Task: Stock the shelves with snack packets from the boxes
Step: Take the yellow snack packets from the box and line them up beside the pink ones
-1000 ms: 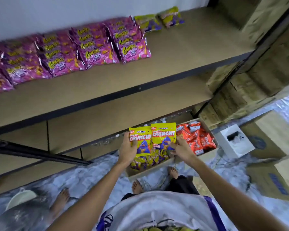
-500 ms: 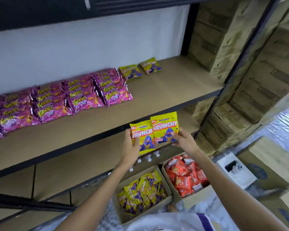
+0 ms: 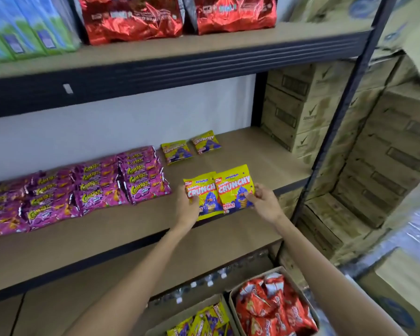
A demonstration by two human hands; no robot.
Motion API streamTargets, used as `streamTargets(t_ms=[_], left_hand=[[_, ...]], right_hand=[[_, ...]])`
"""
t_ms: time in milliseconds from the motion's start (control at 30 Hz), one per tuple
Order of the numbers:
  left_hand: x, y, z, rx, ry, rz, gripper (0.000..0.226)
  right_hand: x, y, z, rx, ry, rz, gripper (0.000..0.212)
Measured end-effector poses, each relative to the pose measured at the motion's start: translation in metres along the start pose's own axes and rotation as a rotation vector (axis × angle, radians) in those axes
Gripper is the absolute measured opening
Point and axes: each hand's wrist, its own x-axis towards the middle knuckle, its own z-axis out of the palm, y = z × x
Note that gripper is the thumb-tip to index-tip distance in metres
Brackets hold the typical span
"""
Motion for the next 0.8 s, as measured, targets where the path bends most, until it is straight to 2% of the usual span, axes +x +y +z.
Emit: streamTargets(t_ms=[167, 267, 367, 500, 567, 667, 800], left_hand=[[0.025, 0.004, 0.023, -0.002, 0.054, -0.078, 0.031], [0.036, 0.010, 0.032, 0.002, 0.070, -0.131, 0.047], [0.038, 0.012, 0.037, 0.111, 0.085, -0.080, 0.066], [0.031, 0.012, 0.039, 0.504, 0.054, 0.034, 0.042], [0.027, 0.012, 0.037, 0.659, 0.069, 0.086, 0.028], [0.026, 0.011, 0.039, 0.706, -0.016, 0.165, 0.019], [0.031, 0.012, 0.053, 0.657, -0.056, 0.164, 0.023]], right_hand=[[0.028, -0.009, -0.008, -0.104, 0.063, -0.050, 0.011], [0.040, -0.019, -0.014, -0.217, 0.100, -0.044, 0.019], [0.049, -0.021, -0.016, -0.345, 0.096, -0.012, 0.036], [0.048, -0.017, -0.015, -0.548, 0.156, -0.064, 0.041], [0.045, -0.014, -0.008, -0.660, 0.195, -0.191, 0.037], [0.043, -0.012, 0.008, -0.791, 0.153, -0.382, 0.028], [0.049, -0.010, 0.019, -0.901, 0.024, -0.332, 0.032]])
